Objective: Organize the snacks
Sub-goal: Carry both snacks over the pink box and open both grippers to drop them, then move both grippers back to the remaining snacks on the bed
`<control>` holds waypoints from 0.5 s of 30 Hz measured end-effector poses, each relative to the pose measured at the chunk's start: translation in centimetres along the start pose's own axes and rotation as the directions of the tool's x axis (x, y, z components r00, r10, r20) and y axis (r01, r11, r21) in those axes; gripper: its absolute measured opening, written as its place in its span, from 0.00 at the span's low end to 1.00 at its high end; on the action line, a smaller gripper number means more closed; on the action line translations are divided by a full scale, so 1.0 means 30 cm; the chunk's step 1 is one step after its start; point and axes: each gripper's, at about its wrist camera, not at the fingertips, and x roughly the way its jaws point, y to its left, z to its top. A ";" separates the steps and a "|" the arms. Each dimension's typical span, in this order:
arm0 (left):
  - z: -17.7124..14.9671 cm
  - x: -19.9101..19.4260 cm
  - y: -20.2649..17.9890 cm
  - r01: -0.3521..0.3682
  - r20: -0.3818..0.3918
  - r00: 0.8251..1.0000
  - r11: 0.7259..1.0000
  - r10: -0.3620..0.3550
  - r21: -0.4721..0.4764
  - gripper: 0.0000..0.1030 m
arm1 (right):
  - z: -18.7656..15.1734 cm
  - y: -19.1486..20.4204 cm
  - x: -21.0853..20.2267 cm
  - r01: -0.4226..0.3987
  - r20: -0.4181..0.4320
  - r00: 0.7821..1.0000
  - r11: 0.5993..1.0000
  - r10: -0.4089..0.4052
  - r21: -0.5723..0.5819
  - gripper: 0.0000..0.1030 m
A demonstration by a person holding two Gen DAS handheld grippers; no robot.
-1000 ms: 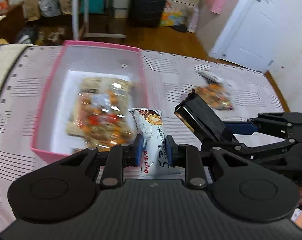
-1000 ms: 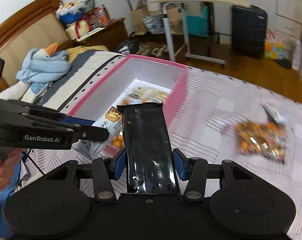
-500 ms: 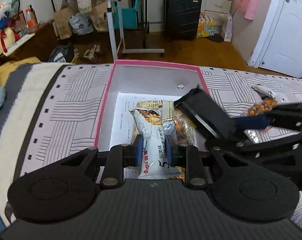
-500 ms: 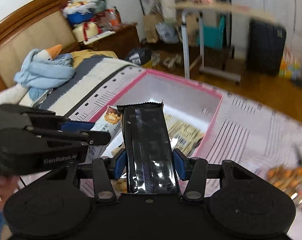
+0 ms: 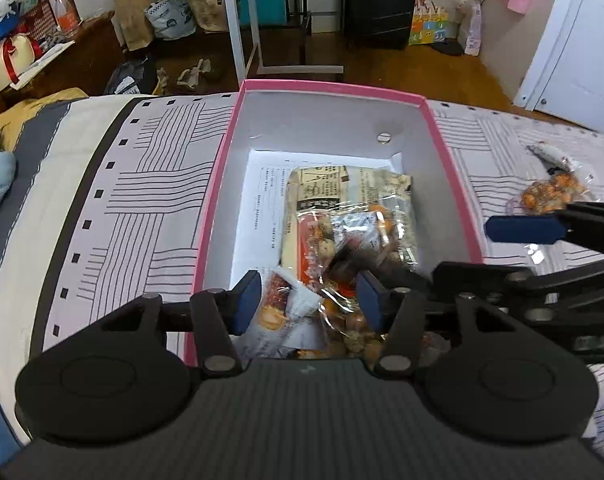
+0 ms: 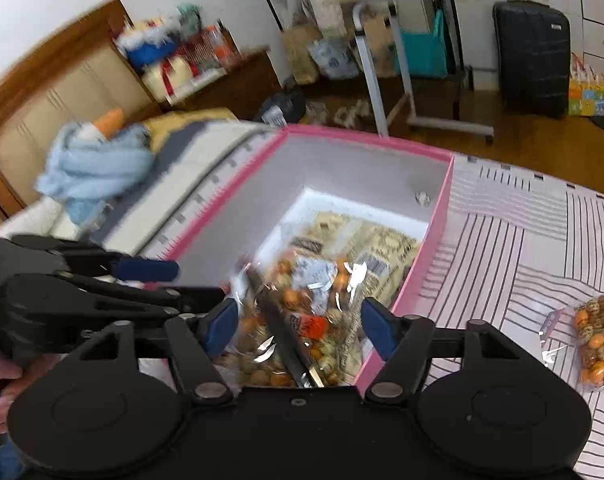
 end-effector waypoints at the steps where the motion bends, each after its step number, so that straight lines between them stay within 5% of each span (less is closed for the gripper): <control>1: 0.002 -0.012 -0.003 0.008 -0.002 1.000 1.000 -0.008 -0.006 0.50 | -0.001 -0.005 -0.035 -0.007 0.018 1.000 1.000 0.007 0.002 0.73; 7: 0.003 -0.134 -0.057 0.055 0.053 0.997 0.998 -0.056 0.008 0.51 | -0.013 -0.026 -0.239 0.017 0.090 0.996 0.999 -0.014 -0.038 0.73; 15: -0.005 -0.248 -0.202 0.158 0.118 0.980 0.986 -0.163 0.049 0.53 | -0.116 -0.124 -0.501 0.204 0.220 0.960 0.972 -0.175 -0.117 0.74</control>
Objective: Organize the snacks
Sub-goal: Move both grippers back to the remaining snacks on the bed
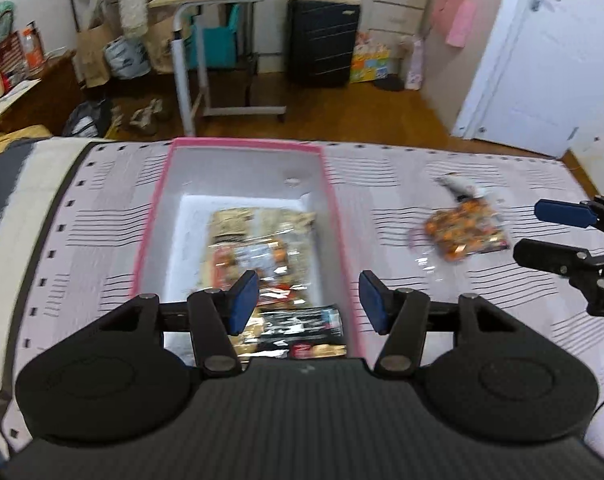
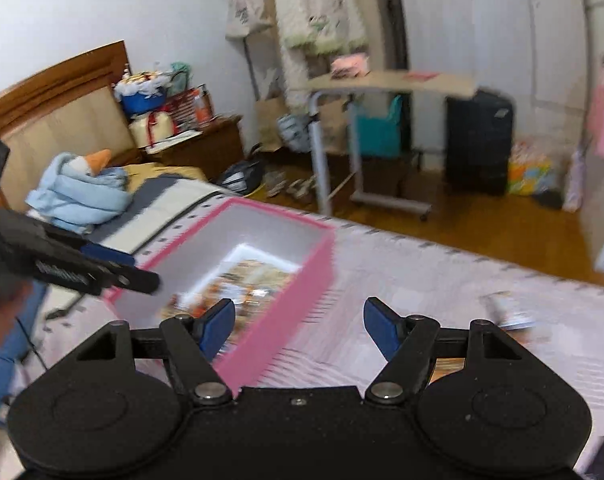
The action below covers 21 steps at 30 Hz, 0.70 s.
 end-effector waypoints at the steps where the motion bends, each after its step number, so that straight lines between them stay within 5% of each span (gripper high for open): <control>1: 0.002 0.000 -0.019 0.014 0.002 1.000 1.000 -0.014 0.001 0.53 | -0.018 -0.020 -0.031 0.029 0.019 0.999 0.999 -0.029 -0.020 0.74; 10: 0.013 0.122 -0.260 0.165 0.001 0.986 0.984 -0.166 0.064 0.53 | -0.156 -0.250 -0.148 0.138 -0.012 0.990 0.990 -0.137 0.028 0.84; 21: 0.095 0.575 -0.466 0.256 -0.129 0.960 0.965 -0.247 0.061 0.51 | -0.310 -0.450 0.066 0.156 -0.113 0.984 0.970 -0.136 0.188 0.86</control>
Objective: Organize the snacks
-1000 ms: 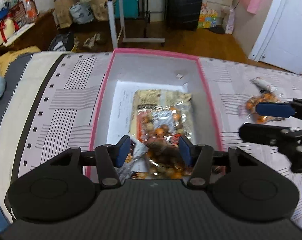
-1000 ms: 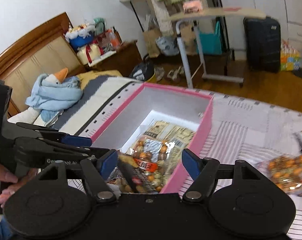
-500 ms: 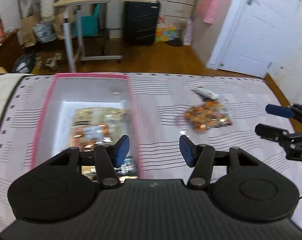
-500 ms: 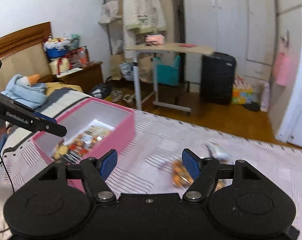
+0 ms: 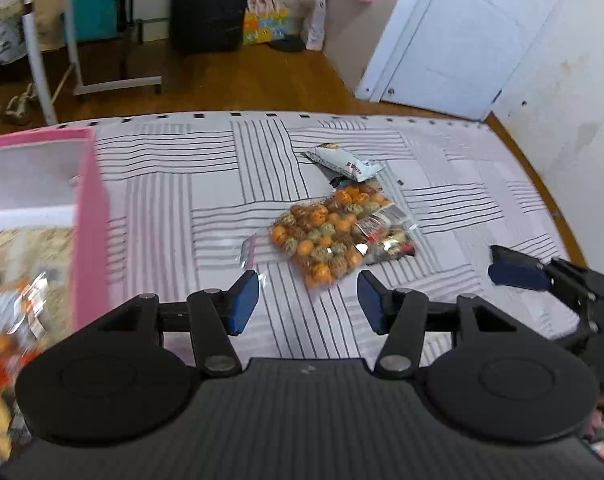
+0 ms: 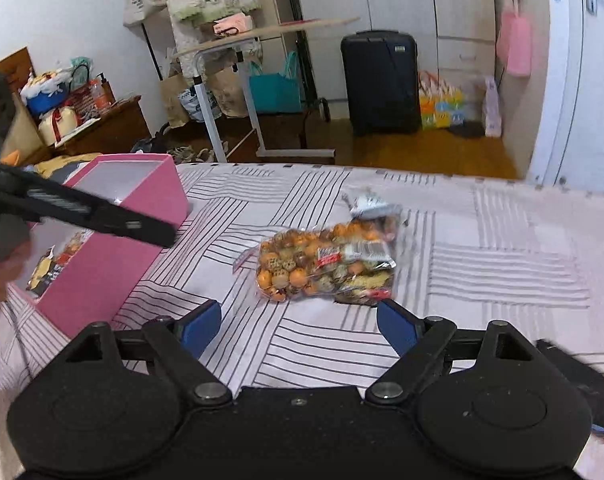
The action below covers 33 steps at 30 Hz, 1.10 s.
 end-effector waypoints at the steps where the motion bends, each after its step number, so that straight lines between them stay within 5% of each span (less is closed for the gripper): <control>1: 0.017 0.044 0.001 -0.008 -0.011 1.000 1.000 0.008 0.009 0.51 | -0.008 -0.004 0.029 -0.009 0.002 1.000 1.000 0.009 0.009 0.86; 10: 0.169 0.362 0.060 -0.038 -0.032 0.999 0.998 0.036 -0.047 0.45 | -0.038 -0.007 0.228 -0.084 0.001 0.996 0.992 0.084 0.095 0.85; 17: 0.221 0.493 0.079 0.016 -0.078 0.997 0.997 -0.022 -0.074 0.45 | -0.026 -0.049 0.303 -0.117 0.016 0.993 0.975 0.116 0.192 0.82; 22: 0.163 0.477 0.111 0.070 -0.125 0.988 0.979 -0.095 -0.190 0.44 | -0.008 -0.035 0.309 -0.095 -0.027 0.994 0.976 0.103 0.196 0.82; 29: 0.033 0.436 0.151 0.208 -0.221 0.929 0.913 -0.296 -0.350 0.43 | -0.035 0.022 0.273 0.006 -0.082 0.997 0.985 0.008 0.170 0.81; 33: 0.016 0.435 0.140 0.190 -0.188 0.947 0.925 -0.261 -0.329 0.43 | -0.056 0.027 0.283 0.041 -0.077 0.997 0.989 -0.030 0.139 0.84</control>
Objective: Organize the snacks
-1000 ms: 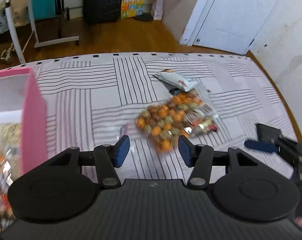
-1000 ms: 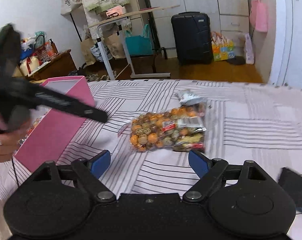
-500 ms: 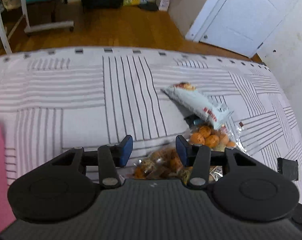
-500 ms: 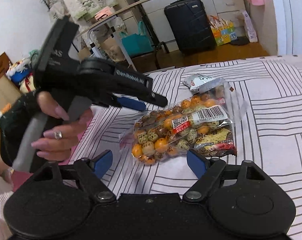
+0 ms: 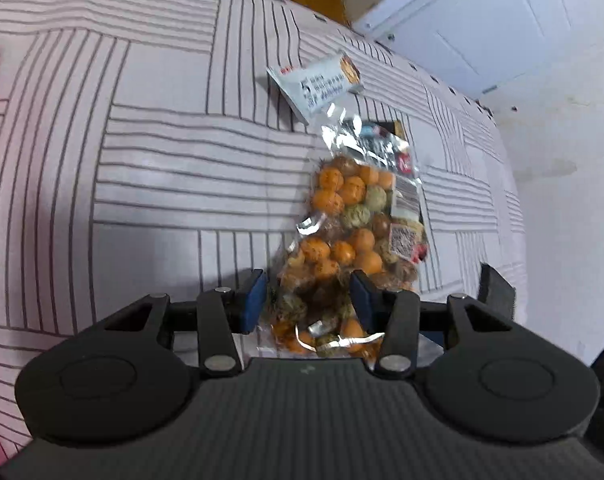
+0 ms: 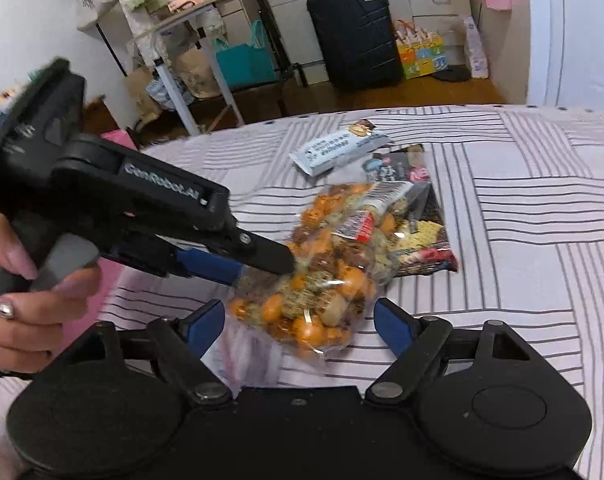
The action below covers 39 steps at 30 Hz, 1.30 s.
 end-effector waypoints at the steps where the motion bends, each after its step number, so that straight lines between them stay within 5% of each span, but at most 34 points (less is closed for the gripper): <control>1: -0.009 -0.002 -0.004 -0.009 0.020 1.000 1.000 0.009 0.010 0.43 | -0.004 0.004 0.012 0.016 0.004 1.000 1.000 -0.016 -0.020 0.84; 4: -0.007 0.012 -0.009 -0.018 0.040 0.999 0.999 0.017 0.036 0.43 | -0.015 0.006 0.049 0.024 0.012 1.000 0.997 -0.023 -0.073 0.85; 8: -0.016 0.021 0.020 0.060 -0.018 0.998 0.997 -0.061 -0.038 0.44 | -0.022 -0.008 0.082 0.001 0.018 1.000 1.000 0.000 -0.019 0.94; 14: -0.073 0.019 -0.060 0.013 -0.010 1.000 0.997 -0.012 0.077 0.45 | -0.047 0.024 0.101 0.062 0.044 0.997 0.997 -0.060 -0.046 1.00; 22: -0.121 0.012 -0.120 -0.031 0.052 0.998 0.987 0.023 0.158 0.44 | -0.068 0.075 0.097 0.161 0.052 0.986 0.983 -0.157 -0.086 0.94; 39: -0.267 -0.084 -0.214 -0.103 0.039 0.995 0.965 0.096 0.243 0.44 | -0.117 0.093 -0.034 0.108 -0.048 0.993 0.994 -0.106 0.030 0.92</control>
